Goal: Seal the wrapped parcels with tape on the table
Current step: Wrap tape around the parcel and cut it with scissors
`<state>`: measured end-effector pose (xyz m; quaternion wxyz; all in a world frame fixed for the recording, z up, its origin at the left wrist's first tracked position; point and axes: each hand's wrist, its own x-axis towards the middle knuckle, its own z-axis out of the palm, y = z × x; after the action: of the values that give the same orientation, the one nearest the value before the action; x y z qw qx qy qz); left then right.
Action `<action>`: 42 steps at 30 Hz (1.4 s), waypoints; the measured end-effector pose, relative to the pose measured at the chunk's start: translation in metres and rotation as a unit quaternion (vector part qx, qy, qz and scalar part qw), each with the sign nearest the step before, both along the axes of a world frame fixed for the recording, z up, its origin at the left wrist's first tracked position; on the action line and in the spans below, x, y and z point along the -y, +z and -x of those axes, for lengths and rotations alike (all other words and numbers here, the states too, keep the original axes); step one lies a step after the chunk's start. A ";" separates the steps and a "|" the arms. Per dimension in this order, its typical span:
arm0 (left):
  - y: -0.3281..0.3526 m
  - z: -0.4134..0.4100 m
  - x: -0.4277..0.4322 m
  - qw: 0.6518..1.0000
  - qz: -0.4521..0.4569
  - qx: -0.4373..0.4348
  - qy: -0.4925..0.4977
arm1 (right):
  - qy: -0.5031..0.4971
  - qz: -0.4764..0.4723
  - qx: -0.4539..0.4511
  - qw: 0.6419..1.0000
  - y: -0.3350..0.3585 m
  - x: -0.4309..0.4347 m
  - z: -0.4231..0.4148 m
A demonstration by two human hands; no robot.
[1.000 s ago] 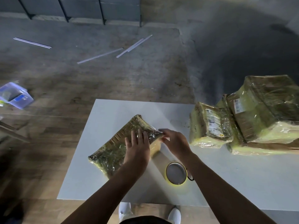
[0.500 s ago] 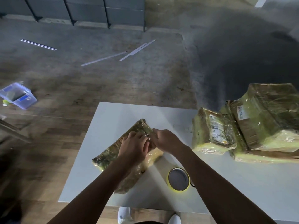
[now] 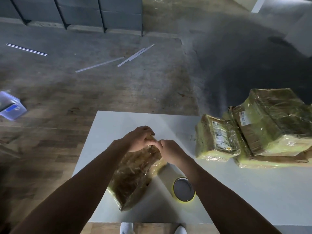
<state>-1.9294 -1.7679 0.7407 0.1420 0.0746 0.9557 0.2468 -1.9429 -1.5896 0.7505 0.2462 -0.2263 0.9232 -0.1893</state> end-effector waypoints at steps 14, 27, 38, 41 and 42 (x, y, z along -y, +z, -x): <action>0.043 -0.034 0.017 0.888 -0.348 -0.075 0.290 | 0.024 0.261 -0.214 0.941 0.018 0.006 0.014; 0.039 -0.049 -0.012 0.887 -0.258 -0.116 0.365 | -0.349 0.484 0.219 0.772 0.028 0.029 0.002; 0.036 -0.055 0.003 0.833 -0.293 -0.142 0.447 | -0.343 0.472 0.376 0.720 0.026 0.022 0.014; 0.034 -0.056 0.010 0.817 -0.318 -0.131 0.463 | -0.295 0.429 0.248 0.817 0.019 0.013 0.005; 0.033 -0.056 0.008 0.820 -0.318 -0.128 0.458 | -0.278 0.432 0.233 0.826 0.021 0.014 0.000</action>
<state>-1.8732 -1.7761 0.7737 -0.1430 -0.2996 0.7578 0.5618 -1.9432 -1.6031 0.7712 0.2680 0.0070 0.6866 -0.6759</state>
